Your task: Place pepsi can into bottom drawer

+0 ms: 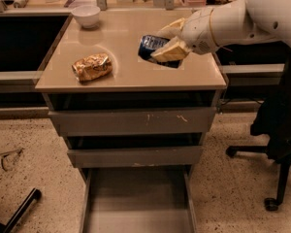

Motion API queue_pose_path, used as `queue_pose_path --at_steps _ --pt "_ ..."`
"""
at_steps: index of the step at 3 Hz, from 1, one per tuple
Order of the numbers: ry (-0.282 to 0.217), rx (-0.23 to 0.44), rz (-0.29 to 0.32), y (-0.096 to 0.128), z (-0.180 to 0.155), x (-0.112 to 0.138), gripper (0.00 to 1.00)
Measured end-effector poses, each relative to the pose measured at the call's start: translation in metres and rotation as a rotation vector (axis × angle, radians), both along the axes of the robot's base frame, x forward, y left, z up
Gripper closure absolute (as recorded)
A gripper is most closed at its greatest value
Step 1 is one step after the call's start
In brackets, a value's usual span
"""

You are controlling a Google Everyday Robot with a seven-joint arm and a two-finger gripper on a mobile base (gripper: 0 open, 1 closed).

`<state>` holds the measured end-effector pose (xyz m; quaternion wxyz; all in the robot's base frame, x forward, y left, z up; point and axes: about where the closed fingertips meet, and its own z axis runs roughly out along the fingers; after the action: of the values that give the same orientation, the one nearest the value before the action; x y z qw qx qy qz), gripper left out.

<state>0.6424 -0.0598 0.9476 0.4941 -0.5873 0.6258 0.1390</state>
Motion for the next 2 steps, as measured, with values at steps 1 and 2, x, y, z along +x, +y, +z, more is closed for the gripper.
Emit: queue_pose_path --at_steps 1,2 --pt "0.029 0.043 0.01 0.005 -0.046 -0.019 1.0" --pt "0.091 0.076 0.039 0.02 -0.113 -0.051 1.0"
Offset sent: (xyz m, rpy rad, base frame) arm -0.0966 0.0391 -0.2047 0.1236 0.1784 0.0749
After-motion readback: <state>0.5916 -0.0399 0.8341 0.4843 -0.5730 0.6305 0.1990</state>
